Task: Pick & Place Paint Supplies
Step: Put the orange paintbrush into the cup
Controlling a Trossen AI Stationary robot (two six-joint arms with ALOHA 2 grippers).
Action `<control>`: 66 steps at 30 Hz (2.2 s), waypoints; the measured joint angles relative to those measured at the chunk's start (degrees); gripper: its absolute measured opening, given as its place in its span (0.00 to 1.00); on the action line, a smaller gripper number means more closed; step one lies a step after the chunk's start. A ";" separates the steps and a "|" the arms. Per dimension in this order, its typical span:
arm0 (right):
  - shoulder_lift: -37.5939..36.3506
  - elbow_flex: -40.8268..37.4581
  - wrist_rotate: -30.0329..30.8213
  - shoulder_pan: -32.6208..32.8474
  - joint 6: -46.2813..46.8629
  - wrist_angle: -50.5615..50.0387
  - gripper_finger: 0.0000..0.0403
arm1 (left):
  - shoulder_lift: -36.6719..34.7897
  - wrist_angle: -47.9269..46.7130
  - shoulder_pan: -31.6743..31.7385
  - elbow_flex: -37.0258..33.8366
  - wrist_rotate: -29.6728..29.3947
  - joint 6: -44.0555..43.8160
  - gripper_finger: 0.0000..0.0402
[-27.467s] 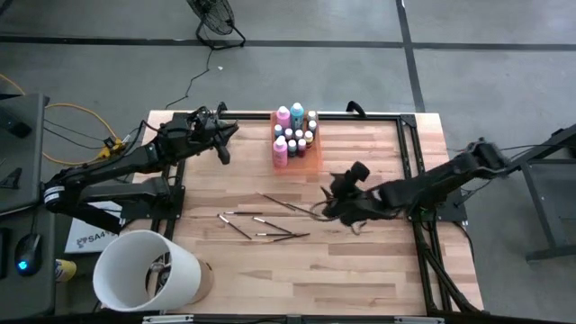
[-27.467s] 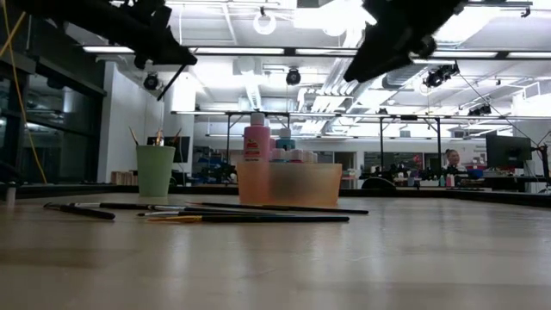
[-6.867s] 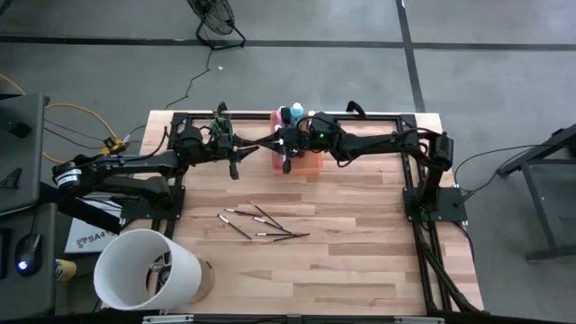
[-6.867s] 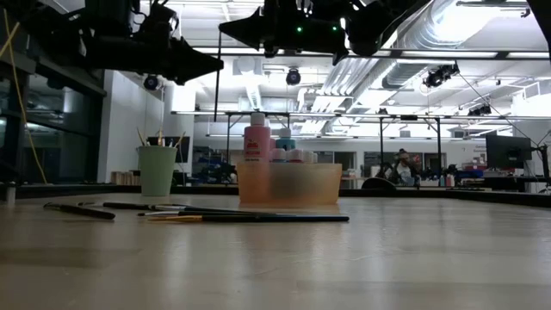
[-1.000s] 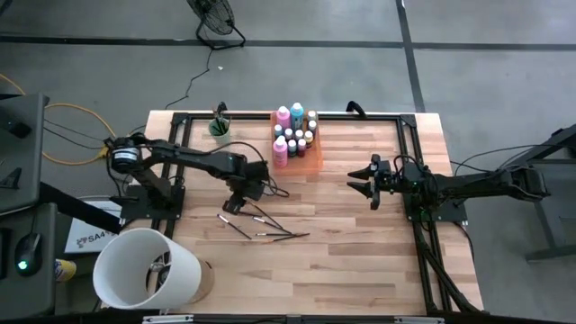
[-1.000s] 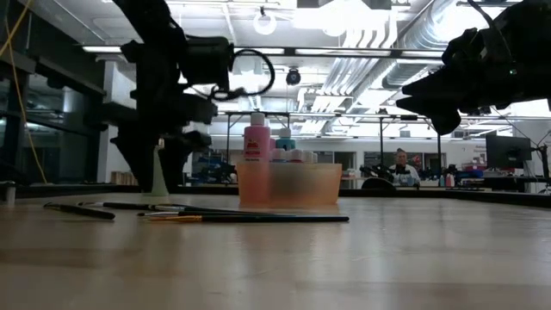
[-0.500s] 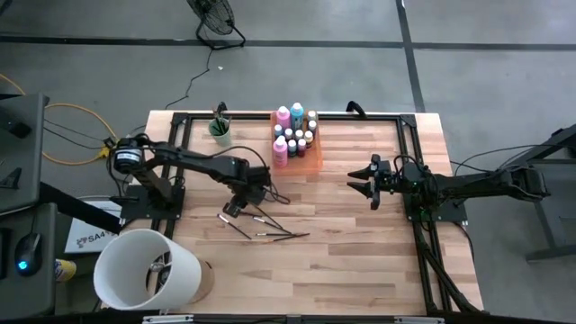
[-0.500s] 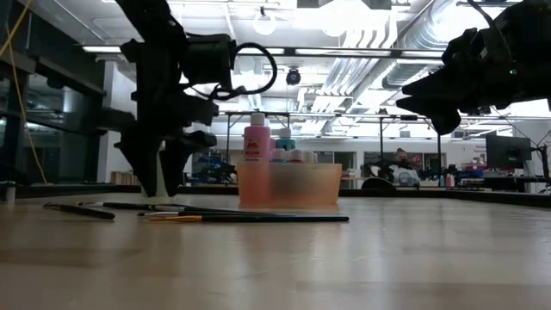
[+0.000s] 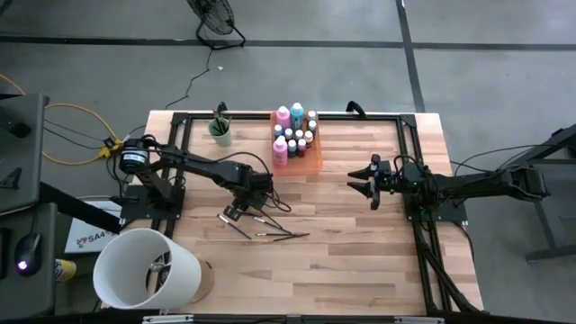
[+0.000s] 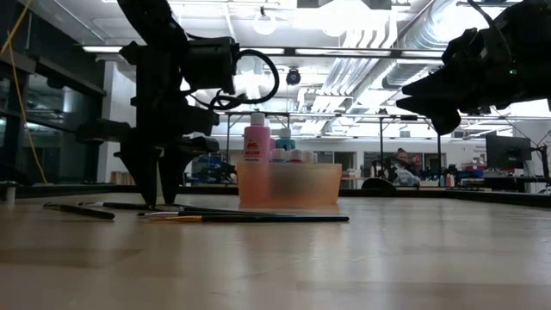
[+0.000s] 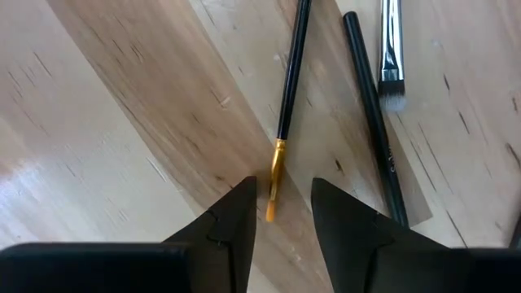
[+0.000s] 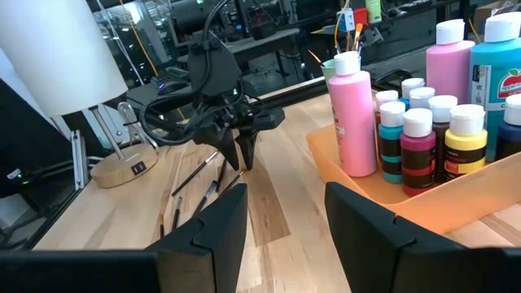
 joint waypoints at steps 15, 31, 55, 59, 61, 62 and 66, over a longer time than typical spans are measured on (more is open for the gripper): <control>0.00 0.00 0.00 0.00 -0.01 0.01 0.40 | 1.90 -2.30 -0.01 -0.09 -1.23 -0.03 0.29; 0.00 0.00 0.01 -0.02 0.00 0.01 0.40 | 1.99 -3.32 -0.02 -0.11 -2.19 -0.27 0.28; 0.00 0.00 -0.01 -0.01 -0.01 0.01 0.40 | 2.58 -14.24 0.07 6.53 -0.76 -7.97 0.00; 0.00 0.00 0.00 0.00 0.00 0.01 0.40 | 2.16 -20.05 0.02 12.71 -7.09 -10.06 0.00; 0.00 0.00 0.01 -0.02 0.00 0.01 0.40 | 2.39 -23.99 0.07 15.02 -10.01 -10.83 0.00; 0.00 0.00 0.01 -0.02 -0.02 0.01 0.40 | 2.43 -24.95 0.07 16.33 -11.28 -10.90 0.00; 0.00 0.00 -0.01 -0.01 -0.02 0.01 0.40 | 2.21 -35.03 0.00 21.86 -18.98 -11.92 0.00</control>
